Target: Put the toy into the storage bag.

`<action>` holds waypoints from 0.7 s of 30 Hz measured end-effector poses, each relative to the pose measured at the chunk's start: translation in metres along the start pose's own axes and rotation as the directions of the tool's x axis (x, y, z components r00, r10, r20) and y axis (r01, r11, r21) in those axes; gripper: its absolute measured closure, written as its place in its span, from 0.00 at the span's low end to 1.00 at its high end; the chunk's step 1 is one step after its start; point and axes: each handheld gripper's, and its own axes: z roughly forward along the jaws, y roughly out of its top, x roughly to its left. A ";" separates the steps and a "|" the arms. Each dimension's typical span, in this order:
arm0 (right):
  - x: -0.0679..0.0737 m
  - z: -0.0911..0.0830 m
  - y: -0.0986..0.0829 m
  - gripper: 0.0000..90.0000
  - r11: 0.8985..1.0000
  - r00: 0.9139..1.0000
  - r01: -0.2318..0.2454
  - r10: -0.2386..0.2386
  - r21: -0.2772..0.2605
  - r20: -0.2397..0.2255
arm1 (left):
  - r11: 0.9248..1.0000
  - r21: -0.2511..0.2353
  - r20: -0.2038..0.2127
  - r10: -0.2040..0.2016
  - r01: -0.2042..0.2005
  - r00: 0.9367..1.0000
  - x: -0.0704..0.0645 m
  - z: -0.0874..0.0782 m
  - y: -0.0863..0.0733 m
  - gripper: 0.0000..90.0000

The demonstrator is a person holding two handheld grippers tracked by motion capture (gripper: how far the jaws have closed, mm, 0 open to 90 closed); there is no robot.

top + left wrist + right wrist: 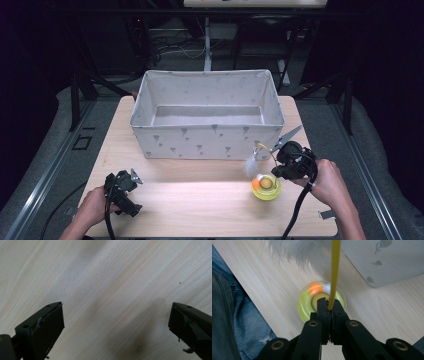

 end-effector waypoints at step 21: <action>-0.002 -0.011 0.016 0.98 1.000 1.000 0.023 -0.023 -0.010 -0.007 | 1.000 -0.001 0.001 -0.001 0.001 1.000 0.000 0.000 0.000 0.00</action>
